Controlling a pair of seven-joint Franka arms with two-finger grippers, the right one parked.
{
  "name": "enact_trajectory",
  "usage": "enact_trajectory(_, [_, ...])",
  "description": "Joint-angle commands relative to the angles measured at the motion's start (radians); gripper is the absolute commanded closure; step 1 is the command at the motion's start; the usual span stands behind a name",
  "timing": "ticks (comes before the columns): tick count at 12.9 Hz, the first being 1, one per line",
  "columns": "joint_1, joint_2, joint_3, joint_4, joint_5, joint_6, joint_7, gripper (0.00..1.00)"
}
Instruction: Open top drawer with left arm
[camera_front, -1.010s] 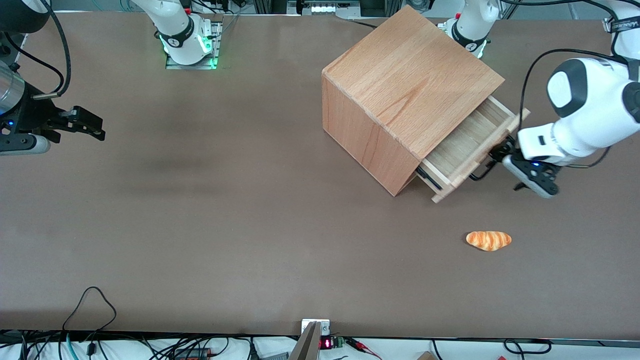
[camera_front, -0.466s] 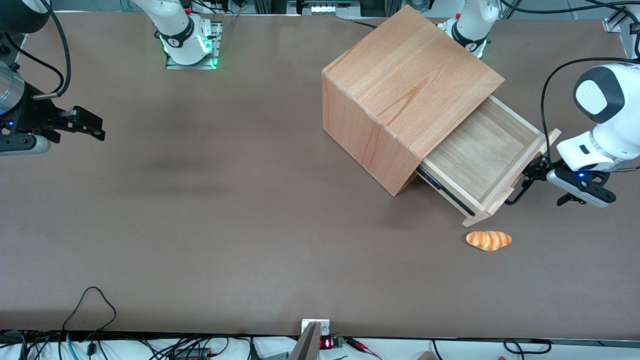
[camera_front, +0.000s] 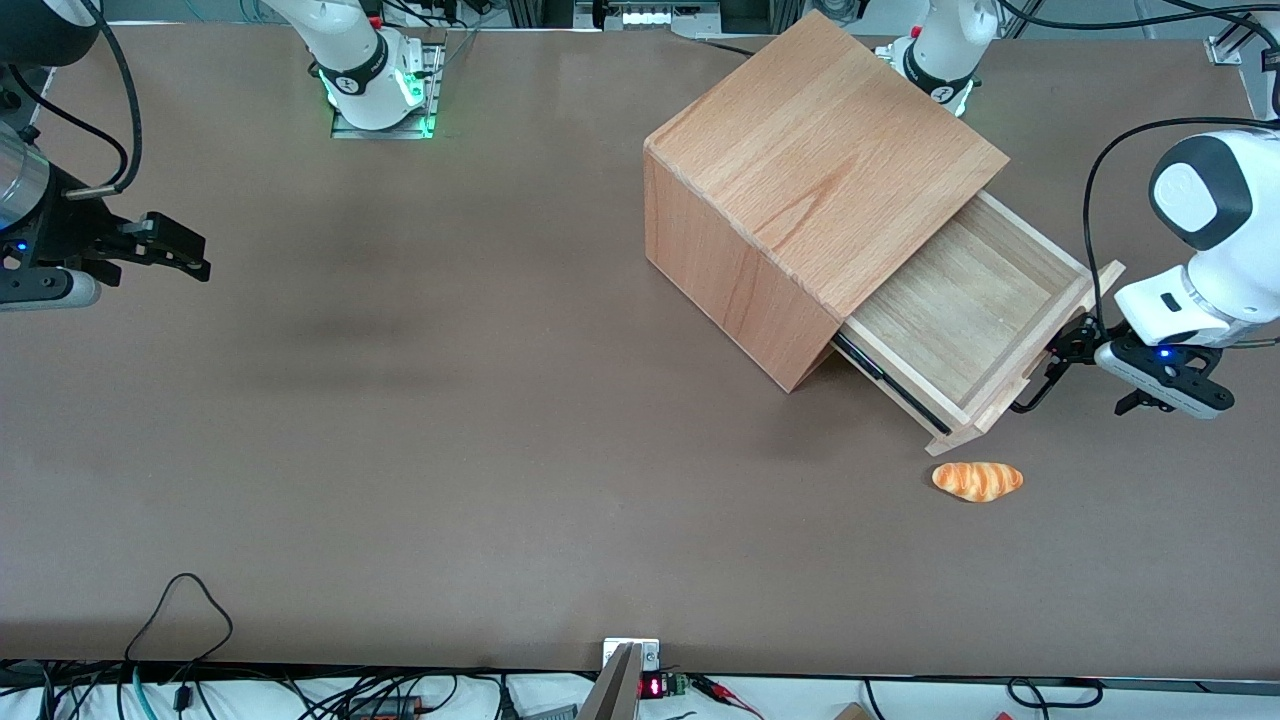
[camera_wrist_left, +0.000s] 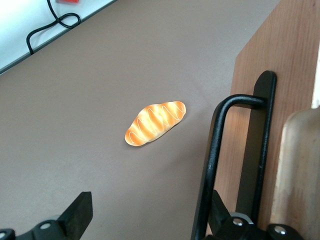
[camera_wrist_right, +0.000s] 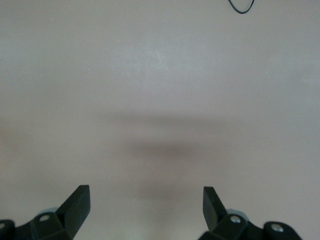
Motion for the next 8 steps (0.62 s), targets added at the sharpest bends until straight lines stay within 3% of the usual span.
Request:
enact_trajectory(1, [-0.003, -0.017, 0.004, 0.053, 0.027, -0.057, -0.020, 0.01])
enact_trajectory(8, [-0.003, -0.049, 0.002, 0.168, 0.041, -0.344, -0.020, 0.01])
